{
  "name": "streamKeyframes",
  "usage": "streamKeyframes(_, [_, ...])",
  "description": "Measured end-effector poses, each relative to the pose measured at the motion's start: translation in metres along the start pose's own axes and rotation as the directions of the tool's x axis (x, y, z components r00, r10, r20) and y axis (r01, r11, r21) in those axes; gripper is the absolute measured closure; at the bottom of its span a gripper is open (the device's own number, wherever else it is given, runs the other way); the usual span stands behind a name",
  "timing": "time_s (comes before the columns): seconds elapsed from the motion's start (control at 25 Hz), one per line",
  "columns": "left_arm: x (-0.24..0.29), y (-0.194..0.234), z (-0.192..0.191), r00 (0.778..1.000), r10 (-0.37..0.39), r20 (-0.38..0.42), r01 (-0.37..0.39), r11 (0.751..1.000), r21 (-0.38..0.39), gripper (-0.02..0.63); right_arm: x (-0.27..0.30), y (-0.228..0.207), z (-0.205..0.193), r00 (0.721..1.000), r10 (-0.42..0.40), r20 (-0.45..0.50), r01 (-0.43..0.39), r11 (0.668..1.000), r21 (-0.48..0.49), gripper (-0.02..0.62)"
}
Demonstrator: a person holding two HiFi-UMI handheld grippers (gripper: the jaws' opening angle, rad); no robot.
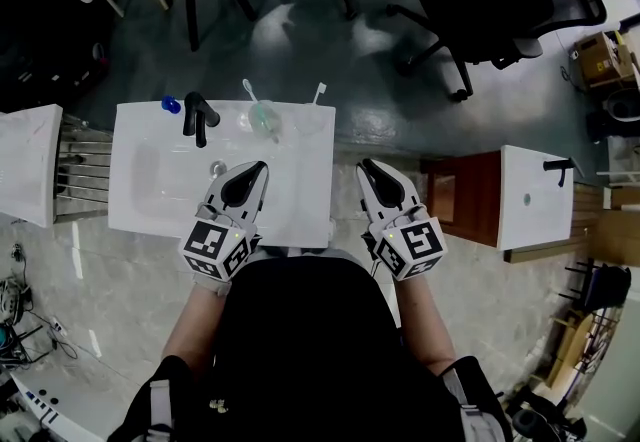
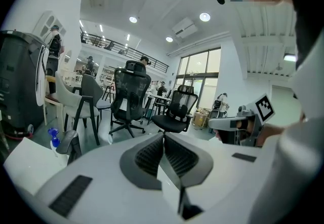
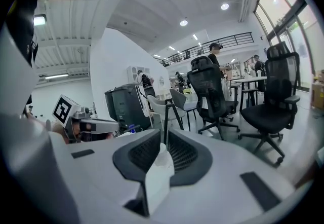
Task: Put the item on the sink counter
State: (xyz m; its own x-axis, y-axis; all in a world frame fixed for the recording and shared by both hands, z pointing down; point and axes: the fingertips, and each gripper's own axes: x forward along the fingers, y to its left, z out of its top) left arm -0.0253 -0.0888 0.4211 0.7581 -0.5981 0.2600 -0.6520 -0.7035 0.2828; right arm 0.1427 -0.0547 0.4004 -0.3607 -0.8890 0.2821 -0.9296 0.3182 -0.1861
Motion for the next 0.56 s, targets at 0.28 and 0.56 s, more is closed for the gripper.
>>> streamKeyframes(0.28, [-0.0031,0.0041,0.0005,1.0,0.008,0.007,-0.008,1.0,-0.005,0.581,0.0028,0.0021,0.0038,1.0,0.005,-0.001,-0.005,1.0,-0.004,0.532])
streamKeyframes(0.56, [-0.0019,0.0077,0.0007,1.0,0.017,0.011,-0.017,1.0,-0.008,0.581,0.0087,0.0064,0.003,1.0,0.019,-0.01,-0.019,1.0,-0.006,0.532])
